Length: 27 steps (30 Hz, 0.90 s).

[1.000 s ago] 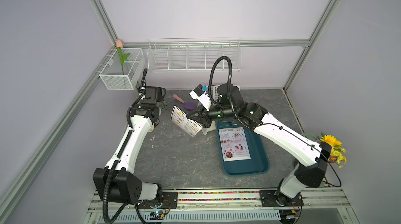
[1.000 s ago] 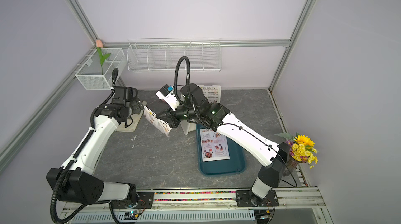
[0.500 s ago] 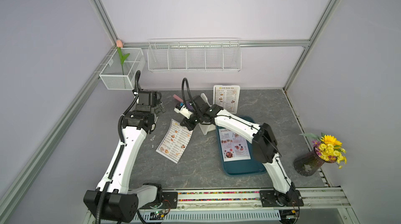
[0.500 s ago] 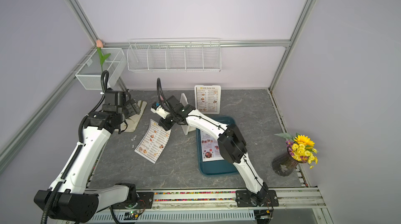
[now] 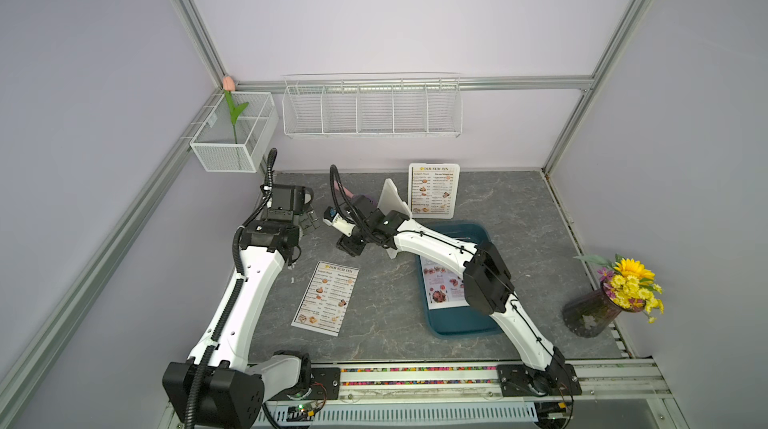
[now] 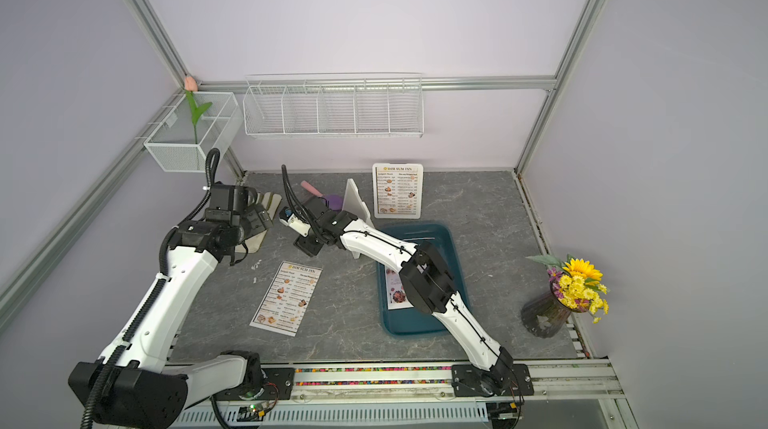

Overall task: Replace the menus in the menu holders
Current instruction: Place the menu at the center of the board, then pick up the menu from the storage box.

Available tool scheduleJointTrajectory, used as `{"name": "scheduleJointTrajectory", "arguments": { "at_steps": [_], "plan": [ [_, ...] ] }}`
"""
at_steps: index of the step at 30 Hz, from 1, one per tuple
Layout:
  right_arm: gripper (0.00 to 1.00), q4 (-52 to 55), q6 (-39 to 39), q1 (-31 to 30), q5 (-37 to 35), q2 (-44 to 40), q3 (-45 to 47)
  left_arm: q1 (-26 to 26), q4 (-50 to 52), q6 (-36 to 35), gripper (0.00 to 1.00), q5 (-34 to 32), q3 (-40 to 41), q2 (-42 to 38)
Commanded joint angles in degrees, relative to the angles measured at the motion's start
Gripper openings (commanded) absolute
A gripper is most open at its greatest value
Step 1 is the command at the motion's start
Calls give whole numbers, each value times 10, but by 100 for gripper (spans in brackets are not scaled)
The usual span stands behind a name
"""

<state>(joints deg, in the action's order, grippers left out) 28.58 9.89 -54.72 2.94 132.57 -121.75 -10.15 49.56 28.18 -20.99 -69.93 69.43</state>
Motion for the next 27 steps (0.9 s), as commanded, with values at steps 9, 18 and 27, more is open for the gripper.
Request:
{"name": "scheduleJointTrajectory", "arguments": {
  "at_steps": [9,18,27],
  "plan": [
    [75,45,-175,63,-57,-328,226,-85,-9,11,94,31,34,26],
    [81,92,-260,177,-52,-545,527,-184,-24,33,93,85,93,27],
    [82,29,-310,248,-32,-555,701,-320,-139,71,93,204,165,20]
  ]
}}
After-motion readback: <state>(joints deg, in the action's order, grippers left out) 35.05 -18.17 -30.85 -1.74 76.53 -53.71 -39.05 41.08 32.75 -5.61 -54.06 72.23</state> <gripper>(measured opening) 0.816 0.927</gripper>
